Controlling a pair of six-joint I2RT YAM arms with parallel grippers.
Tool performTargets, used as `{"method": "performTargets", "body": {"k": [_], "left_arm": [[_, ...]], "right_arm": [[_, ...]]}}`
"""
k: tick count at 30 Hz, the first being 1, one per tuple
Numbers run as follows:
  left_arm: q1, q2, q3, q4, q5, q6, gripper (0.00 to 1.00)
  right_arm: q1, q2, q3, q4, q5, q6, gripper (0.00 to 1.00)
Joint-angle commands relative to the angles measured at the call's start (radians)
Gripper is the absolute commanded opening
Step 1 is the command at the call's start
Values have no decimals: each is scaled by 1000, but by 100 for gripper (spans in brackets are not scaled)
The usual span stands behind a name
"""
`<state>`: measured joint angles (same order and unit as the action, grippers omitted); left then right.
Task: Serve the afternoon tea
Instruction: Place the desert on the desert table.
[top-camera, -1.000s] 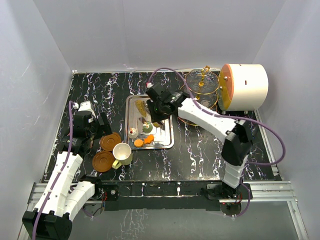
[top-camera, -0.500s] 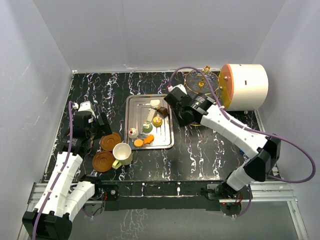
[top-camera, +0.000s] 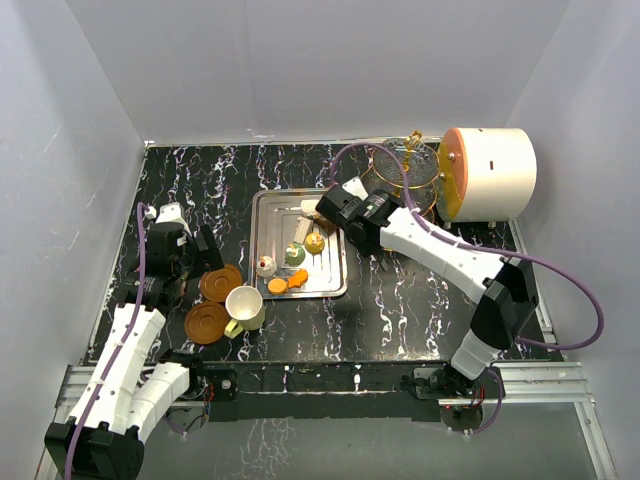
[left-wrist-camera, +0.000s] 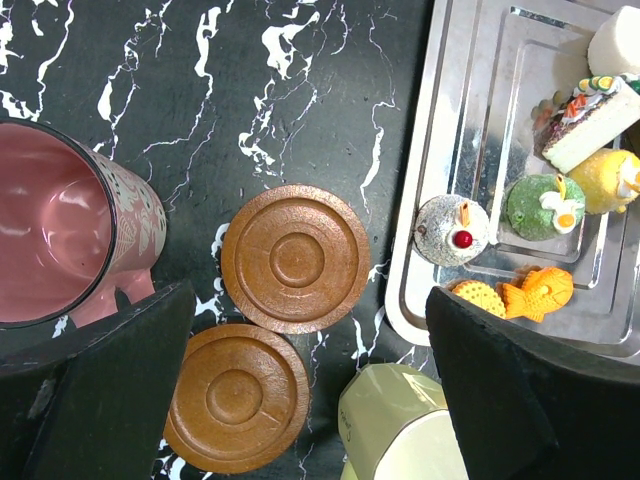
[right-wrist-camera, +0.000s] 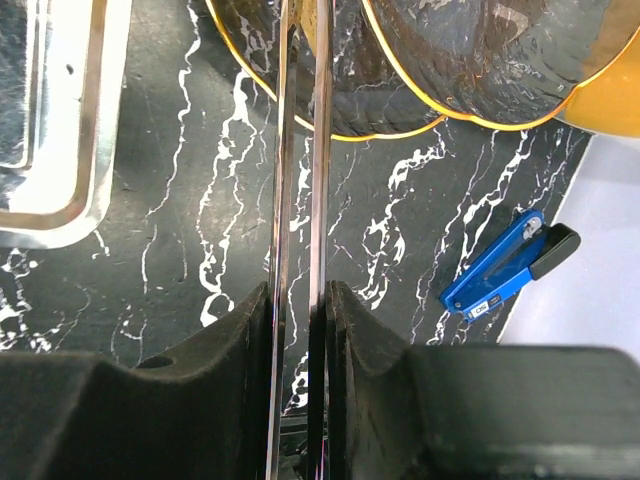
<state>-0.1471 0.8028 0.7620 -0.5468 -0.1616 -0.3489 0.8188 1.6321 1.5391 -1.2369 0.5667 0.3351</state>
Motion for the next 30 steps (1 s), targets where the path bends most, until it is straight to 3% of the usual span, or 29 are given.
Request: {"method": "performTargets", "body": {"k": [1, 19, 30], "left_arm": [[2, -19, -12, 2, -16, -1, 99], [2, -19, -14, 4, -12, 0, 99], [1, -14, -17, 6, -9, 1, 99]], "right_arm": [[-1, 34, -11, 11, 96, -9, 16], [0, 150, -28, 39, 97, -26, 18], [0, 115, -19, 50, -122, -44, 27]]}}
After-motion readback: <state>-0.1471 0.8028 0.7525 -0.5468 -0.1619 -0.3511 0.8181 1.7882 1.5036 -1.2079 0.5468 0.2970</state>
